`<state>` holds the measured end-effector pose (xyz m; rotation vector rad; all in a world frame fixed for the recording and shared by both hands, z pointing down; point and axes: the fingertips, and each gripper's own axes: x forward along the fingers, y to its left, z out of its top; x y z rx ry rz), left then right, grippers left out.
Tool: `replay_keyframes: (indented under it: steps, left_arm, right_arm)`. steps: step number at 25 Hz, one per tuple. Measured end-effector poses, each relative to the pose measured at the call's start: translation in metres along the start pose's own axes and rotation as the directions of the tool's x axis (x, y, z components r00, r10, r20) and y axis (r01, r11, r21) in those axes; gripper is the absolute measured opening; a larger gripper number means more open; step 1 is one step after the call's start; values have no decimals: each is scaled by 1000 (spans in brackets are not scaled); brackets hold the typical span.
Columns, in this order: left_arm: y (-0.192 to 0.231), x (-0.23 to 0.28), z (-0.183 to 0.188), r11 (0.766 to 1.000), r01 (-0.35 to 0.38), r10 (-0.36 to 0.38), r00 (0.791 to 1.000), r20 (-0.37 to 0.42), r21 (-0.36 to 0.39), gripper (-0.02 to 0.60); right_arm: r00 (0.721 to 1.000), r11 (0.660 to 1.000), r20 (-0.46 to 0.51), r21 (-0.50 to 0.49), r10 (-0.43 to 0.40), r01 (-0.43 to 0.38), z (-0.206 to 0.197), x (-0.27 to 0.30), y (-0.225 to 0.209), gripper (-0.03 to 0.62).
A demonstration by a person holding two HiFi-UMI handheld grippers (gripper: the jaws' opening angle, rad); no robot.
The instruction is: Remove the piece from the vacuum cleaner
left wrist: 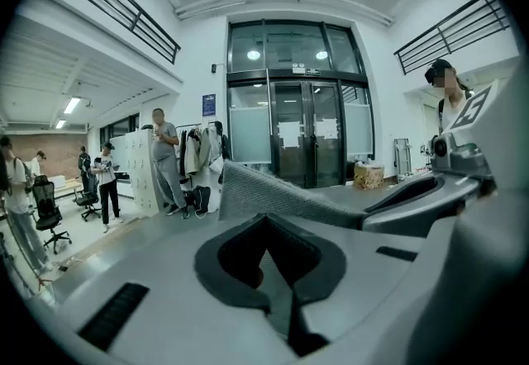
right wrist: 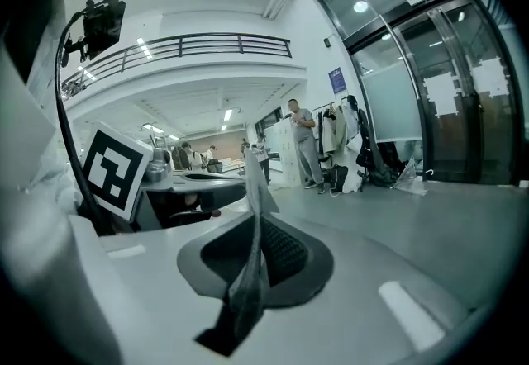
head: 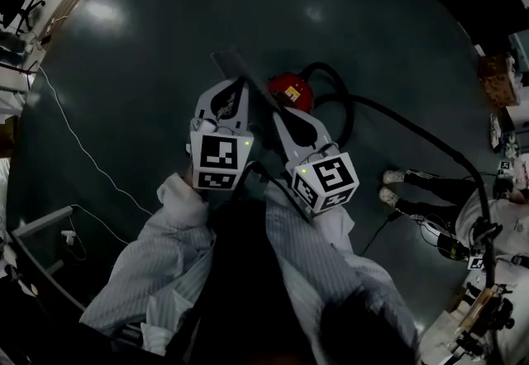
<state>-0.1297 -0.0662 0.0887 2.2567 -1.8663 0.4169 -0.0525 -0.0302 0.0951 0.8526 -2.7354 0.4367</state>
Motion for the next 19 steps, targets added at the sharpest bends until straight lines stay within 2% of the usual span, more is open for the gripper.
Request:
replay_keyframes:
  steps: [19]
  left_arm:
    - [-2,-3,-3,1000,10,-10,1000,-3,17,5]
  right_arm:
    - [1000,999,15,30,-27,26,2,-10,-6,25]
